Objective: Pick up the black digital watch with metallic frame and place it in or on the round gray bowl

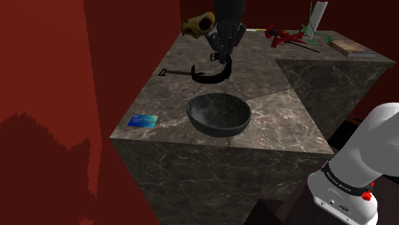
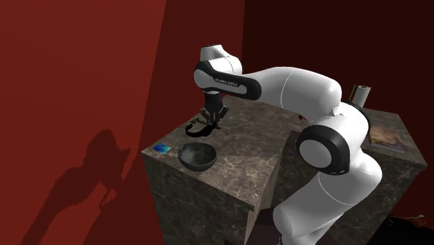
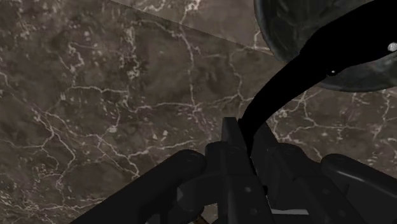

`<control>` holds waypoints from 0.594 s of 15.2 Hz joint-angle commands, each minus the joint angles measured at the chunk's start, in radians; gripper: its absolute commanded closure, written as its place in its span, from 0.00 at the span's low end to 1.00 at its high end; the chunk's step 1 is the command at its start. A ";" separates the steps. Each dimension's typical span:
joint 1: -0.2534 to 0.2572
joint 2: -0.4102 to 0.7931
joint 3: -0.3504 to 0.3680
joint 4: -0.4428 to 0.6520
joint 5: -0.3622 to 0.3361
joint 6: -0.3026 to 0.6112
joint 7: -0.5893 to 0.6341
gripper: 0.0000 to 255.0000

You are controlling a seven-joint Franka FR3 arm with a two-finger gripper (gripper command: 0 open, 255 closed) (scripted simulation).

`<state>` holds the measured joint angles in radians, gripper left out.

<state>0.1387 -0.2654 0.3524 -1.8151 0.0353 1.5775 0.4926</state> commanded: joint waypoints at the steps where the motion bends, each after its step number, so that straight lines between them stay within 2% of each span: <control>1: 0.016 -0.048 0.015 -0.046 0.020 0.000 0.028 1.00; 4: 0.044 -0.110 0.046 -0.098 0.052 -0.006 0.078 1.00; 9: 0.048 -0.126 0.048 -0.179 0.058 0.061 0.076 1.00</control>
<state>0.1864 -0.3872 0.4006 -1.9751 0.0920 1.6229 0.5696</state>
